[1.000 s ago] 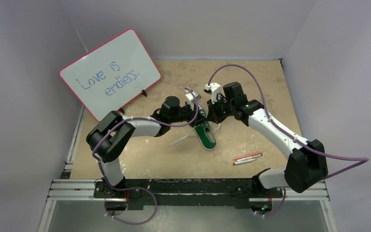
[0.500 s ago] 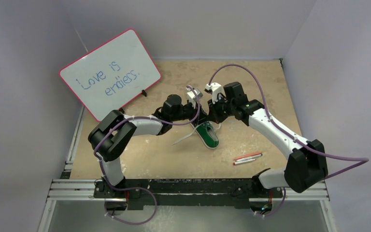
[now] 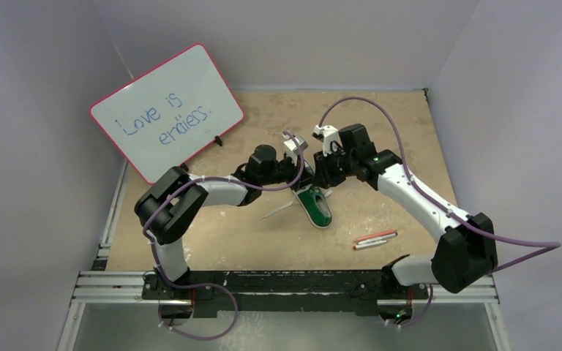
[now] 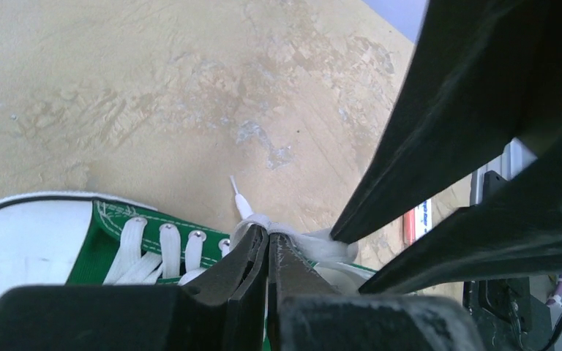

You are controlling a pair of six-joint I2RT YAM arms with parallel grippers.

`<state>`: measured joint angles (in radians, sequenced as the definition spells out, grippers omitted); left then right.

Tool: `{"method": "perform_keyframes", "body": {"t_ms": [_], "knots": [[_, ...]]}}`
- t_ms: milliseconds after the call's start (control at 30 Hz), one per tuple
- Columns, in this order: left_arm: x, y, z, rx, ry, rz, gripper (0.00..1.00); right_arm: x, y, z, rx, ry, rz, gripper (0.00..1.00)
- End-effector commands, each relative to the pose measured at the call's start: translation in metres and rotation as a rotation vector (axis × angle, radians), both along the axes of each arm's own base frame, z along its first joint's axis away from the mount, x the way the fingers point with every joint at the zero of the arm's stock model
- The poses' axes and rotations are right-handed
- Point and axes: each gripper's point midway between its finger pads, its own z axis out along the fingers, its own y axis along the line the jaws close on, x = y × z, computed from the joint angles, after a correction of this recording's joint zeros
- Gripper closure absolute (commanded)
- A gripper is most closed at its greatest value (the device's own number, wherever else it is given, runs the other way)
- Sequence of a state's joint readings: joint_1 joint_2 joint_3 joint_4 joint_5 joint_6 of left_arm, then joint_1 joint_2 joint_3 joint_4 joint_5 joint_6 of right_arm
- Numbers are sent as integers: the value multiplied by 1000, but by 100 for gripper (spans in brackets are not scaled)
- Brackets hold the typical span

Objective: Tie the shoes

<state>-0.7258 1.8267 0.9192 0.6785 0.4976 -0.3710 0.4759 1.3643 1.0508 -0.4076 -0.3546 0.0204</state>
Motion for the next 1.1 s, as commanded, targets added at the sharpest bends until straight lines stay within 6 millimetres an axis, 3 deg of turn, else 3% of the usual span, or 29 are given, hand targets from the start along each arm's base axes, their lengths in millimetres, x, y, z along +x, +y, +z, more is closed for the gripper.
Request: {"method": "perform_keyframes", "body": {"t_ms": [0, 200, 367, 433, 533, 633, 733, 933, 1067], "knots": [[2, 5, 18, -27, -19, 33, 100, 5, -22, 30, 5, 30, -199, 62], [-1, 9, 16, -17, 1, 46, 100, 8, -85, 16, 6, 223, -495, 50], [0, 7, 16, -15, 13, 46, 100, 26, -111, 8, 10, 275, -653, 47], [2, 6, 15, -5, 15, 46, 100, 33, -117, 2, 1, 294, -706, 41], [3, 6, 17, 3, 10, 43, 100, 39, -114, -20, -26, 396, -711, 42], [2, 5, 18, 4, 13, 36, 100, 42, -93, -41, 44, 513, -672, 49], [2, 5, 15, 9, 23, 39, 100, 54, -87, -63, 72, 518, -700, 50], [3, 5, 17, -12, 31, 55, 100, 36, -81, -92, 52, 560, -670, 56], [5, 4, 19, -28, 32, 64, 100, 31, -67, -98, 109, 591, -610, 60]]}}
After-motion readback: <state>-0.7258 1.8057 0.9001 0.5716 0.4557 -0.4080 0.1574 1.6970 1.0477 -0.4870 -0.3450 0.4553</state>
